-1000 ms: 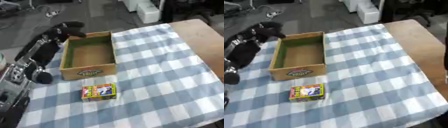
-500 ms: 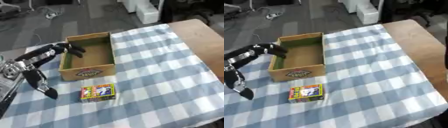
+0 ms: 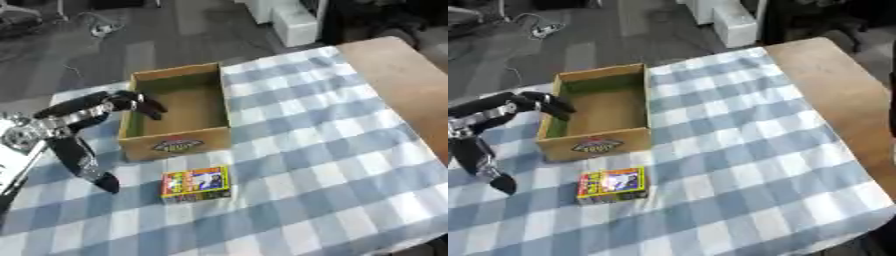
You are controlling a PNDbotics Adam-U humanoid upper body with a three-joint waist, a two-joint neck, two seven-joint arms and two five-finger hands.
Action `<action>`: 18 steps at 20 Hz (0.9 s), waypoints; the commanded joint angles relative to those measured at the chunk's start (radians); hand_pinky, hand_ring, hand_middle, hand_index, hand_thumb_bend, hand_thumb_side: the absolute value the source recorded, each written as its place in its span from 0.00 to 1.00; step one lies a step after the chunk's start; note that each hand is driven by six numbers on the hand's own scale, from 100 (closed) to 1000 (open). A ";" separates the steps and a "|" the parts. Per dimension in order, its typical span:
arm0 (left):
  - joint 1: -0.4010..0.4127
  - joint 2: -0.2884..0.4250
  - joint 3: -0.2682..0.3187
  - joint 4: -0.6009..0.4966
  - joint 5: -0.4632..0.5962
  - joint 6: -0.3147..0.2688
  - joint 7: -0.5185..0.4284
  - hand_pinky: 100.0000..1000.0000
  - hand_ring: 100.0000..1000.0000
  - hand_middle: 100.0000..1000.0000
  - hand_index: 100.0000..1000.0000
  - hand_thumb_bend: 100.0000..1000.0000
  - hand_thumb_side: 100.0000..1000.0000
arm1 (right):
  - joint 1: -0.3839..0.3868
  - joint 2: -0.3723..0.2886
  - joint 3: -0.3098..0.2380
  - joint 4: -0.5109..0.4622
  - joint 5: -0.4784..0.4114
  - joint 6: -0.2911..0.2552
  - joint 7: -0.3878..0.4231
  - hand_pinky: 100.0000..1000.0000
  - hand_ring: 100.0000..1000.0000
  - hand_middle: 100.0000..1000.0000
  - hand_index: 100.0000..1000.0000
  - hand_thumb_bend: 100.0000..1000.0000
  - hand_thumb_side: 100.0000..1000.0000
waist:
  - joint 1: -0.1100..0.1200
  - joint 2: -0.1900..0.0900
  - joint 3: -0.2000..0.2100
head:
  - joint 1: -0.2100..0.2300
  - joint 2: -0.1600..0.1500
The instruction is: Pick up objects on the table and place them in the box.
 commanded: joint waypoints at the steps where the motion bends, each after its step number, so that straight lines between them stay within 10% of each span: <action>1: -0.041 0.032 -0.013 0.004 -0.009 0.026 -0.068 0.96 0.75 0.80 0.79 0.91 0.50 | -0.006 -0.026 -0.006 -0.013 0.006 0.002 0.007 0.28 0.24 0.29 0.53 0.00 1.00 | -0.003 -0.011 -0.001 | 0.012 0.002; 10: -0.124 -0.026 -0.066 0.065 0.052 0.315 -0.239 0.94 0.75 0.80 0.79 0.90 0.46 | -0.001 -0.022 0.000 -0.013 0.015 0.007 0.016 0.29 0.24 0.29 0.53 0.00 1.00 | -0.005 -0.015 -0.004 | 0.022 0.008; 18: -0.150 -0.047 -0.071 0.059 0.070 0.362 -0.251 0.93 0.74 0.76 0.78 0.89 0.47 | 0.000 -0.020 0.001 -0.013 0.013 0.013 0.022 0.29 0.24 0.29 0.53 0.00 1.00 | -0.005 -0.016 -0.005 | 0.021 0.011</action>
